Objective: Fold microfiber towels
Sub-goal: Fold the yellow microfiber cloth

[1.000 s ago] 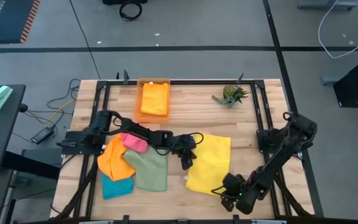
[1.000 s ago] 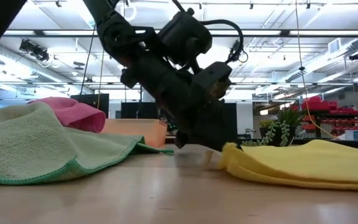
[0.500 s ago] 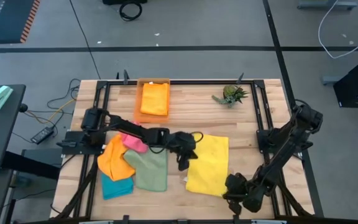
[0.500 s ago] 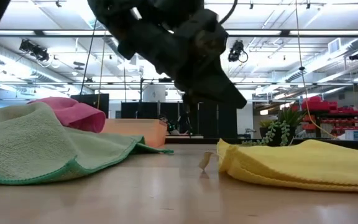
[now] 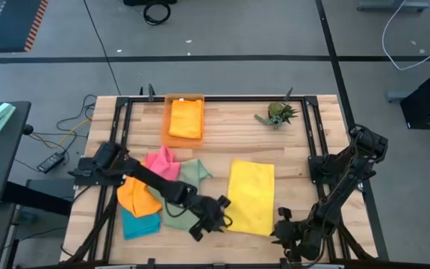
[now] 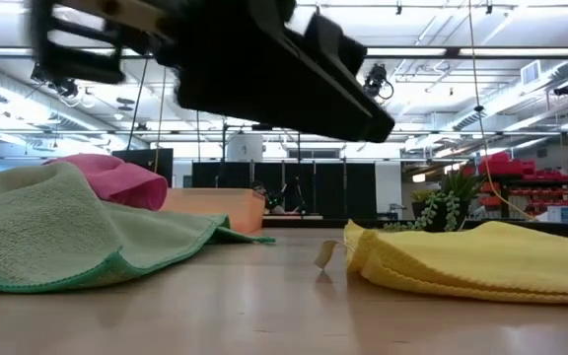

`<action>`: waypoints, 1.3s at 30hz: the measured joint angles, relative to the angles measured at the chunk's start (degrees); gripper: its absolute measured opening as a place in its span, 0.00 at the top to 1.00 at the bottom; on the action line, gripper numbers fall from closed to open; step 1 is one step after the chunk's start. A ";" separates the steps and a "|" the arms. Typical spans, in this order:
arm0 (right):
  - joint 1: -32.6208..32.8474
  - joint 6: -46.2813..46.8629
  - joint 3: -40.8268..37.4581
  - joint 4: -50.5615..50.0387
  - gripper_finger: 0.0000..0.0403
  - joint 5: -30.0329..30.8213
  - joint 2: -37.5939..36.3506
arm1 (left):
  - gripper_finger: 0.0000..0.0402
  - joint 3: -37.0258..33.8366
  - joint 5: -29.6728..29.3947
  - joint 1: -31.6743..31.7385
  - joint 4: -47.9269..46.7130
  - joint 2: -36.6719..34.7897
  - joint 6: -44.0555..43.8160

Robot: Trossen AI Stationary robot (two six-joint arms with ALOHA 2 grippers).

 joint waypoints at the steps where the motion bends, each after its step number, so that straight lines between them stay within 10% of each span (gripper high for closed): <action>1: 0.02 -1.62 0.00 -0.01 0.65 0.18 0.00 | 0.70 0.03 -0.85 -0.24 0.66 0.48 -0.03; 13: 0.39 -7.42 -1.30 -0.70 0.52 0.77 1.14 | 0.51 0.04 -5.26 -1.82 1.74 5.36 0.13; 39: 2.04 -13.77 -3.13 0.54 0.52 3.07 1.84 | 0.73 0.25 -6.96 -1.12 2.53 8.71 -5.12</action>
